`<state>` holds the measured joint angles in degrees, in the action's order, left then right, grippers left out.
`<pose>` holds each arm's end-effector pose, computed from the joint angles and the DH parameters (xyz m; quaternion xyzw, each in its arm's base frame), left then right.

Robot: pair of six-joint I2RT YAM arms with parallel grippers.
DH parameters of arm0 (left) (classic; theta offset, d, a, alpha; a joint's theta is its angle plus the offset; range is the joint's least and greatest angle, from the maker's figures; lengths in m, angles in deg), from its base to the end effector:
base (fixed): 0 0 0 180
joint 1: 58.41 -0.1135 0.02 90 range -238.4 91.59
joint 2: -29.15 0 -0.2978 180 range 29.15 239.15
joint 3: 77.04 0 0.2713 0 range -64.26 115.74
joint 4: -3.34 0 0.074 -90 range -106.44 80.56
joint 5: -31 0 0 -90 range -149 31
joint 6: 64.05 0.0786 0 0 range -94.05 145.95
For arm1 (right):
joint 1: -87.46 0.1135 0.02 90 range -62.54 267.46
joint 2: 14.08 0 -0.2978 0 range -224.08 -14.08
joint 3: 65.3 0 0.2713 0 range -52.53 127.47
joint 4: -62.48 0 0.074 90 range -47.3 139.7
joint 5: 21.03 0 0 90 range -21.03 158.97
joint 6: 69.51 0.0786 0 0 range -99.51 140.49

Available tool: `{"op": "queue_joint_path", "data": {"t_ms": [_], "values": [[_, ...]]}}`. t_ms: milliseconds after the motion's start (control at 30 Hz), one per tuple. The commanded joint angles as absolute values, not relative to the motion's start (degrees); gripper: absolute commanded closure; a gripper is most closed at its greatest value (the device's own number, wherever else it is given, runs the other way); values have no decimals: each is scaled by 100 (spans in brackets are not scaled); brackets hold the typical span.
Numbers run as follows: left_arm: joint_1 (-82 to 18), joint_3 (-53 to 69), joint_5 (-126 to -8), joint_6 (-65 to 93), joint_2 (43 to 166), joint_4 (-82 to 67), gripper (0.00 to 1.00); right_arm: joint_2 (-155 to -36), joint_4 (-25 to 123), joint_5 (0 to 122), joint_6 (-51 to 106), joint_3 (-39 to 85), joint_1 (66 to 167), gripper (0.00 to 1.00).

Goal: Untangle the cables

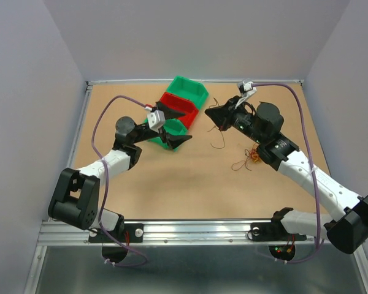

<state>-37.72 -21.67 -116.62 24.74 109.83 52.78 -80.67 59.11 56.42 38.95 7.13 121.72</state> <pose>0.2787 -0.1762 0.3388 0.4792 0.4011 -0.3969 0.6722 0.2566 0.1955 0.4209 -0.1727 0.6702 0.3865 0.6096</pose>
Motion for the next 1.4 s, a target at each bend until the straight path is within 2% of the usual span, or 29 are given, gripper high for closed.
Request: {"op": "queue_joint_path", "data": {"t_ms": [0, 267, 367, 867, 1033, 1367], "values": [[-3539, -2838, -12149, 2735, 10947, 7816, 1, -8052, 6007, 5421, 4062, 873, 12209, 99], [-3178, -2936, -11079, 3368, 11062, 7766, 1, -8132, 6174, 4719, 4203, 794, 12218, 100], [-3029, -2972, -10621, 3886, 10869, 7268, 1, -8132, 6192, 4351, 4194, 742, 12209, 99], [-2747, -3007, -11191, 3614, 10746, 7204, 1, -8140, 6385, 3752, 4159, 495, 12315, 100], [-2685, -2972, -10445, 3571, 10833, 7204, 1, -8193, 6482, 3707, 4194, 487, 12437, 100], [-2641, -3042, -10215, 2806, 10974, 7837, 1, -8334, 6789, 4006, 4212, 460, 12824, 100]]}}
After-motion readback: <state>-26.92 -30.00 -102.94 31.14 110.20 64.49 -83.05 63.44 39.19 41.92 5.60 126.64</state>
